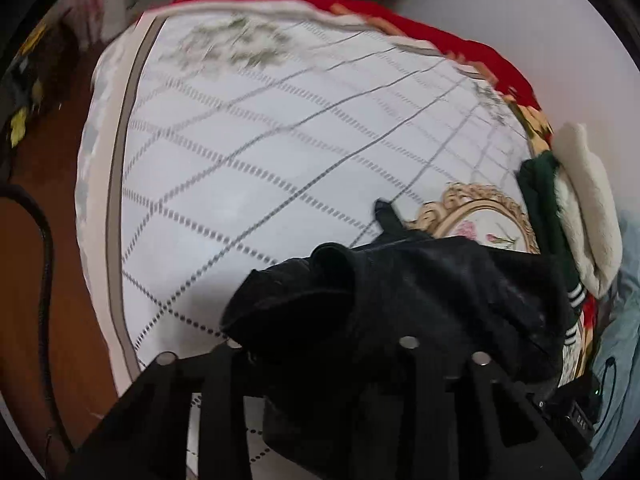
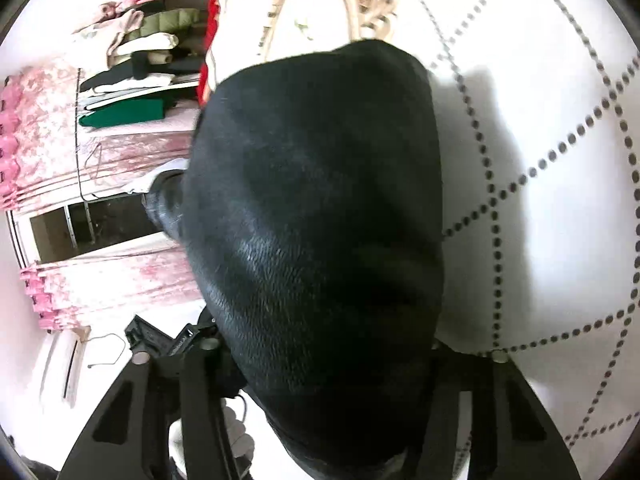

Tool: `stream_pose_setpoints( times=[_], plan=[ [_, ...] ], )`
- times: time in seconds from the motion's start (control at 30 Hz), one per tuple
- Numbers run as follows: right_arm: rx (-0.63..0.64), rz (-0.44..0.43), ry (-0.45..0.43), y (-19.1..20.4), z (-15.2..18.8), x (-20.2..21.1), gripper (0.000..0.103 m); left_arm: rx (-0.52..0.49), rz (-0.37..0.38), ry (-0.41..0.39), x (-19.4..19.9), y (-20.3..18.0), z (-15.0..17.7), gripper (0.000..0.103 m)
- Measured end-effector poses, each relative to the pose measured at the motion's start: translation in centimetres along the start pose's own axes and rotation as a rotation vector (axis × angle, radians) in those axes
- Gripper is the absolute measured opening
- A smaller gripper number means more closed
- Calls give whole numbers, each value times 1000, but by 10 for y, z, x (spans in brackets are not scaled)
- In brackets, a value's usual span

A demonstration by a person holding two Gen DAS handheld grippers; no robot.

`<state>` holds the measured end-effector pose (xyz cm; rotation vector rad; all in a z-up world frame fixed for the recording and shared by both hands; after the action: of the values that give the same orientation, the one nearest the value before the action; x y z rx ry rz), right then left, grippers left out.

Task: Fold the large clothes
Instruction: 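Carry the folded jacket with both tools onto the white fleece stack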

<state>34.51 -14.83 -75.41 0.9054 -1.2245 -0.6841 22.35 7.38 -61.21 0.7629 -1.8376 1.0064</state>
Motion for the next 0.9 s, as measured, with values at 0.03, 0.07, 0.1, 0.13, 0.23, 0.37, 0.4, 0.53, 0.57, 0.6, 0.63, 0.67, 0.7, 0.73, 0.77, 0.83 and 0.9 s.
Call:
stream_pose_setpoints(
  times=[0.03,0.07,0.1,0.13,0.23,0.37,0.4,0.53,0.57,0.6,0.63,0.67,0.7,0.73,0.77,0.83,0.9],
  plan=[
    [5,-10,-5,5,1,3,47,-20,8,-10,9,-6,-4,27],
    [6,-22,-10,11,1,7,45,-32,8,-15,11,-10,-7,26],
    [9,-30,-10,17,2,11,44,-47,10,-22,17,-15,-10,26],
    [17,-31,-14,22,3,13,43,-61,17,-27,25,-18,-14,25],
    [26,-35,-27,40,0,25,42,-90,37,-21,35,-31,-24,24],
    [39,-25,-56,67,-5,45,41,-142,79,-8,49,-55,-45,24],
    [45,-18,-66,75,-8,53,41,-155,88,-4,51,-62,-50,24],
    [48,2,-115,109,-25,89,41,-214,164,11,70,-107,-85,24],
    [52,6,-127,117,-31,95,41,-225,186,12,76,-119,-94,24],
    [61,8,-145,130,-39,106,41,-240,207,8,84,-131,-104,24],
    [71,9,-169,148,-49,115,40,-264,234,3,93,-146,-117,24],
    [77,8,-187,159,-57,124,41,-280,253,-2,98,-157,-126,24],
    [89,6,-207,176,-67,135,40,-298,280,-12,106,-173,-140,24],
    [99,5,-237,199,-84,146,40,-318,312,-20,116,-192,-157,24],
    [105,-2,-259,215,-95,156,40,-329,330,-30,122,-207,-170,24],
    [123,-10,-305,252,-124,172,40,-356,389,-50,138,-248,-201,24],
    [134,-30,-362,283,-158,200,40,-387,428,-78,147,-287,-227,24]
  ],
)
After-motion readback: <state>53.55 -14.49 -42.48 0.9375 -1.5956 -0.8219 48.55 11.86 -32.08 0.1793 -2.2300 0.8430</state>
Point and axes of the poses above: each gripper's, at about its wrist camera, not at the fingertips, and x roughly against the way its jaws point, y to its left, z to its underside, the point moved 9 cm from there along -x, roughly the way its jaws point, and after that the axes turned 6 degrees about x, right-handed, at the moved point
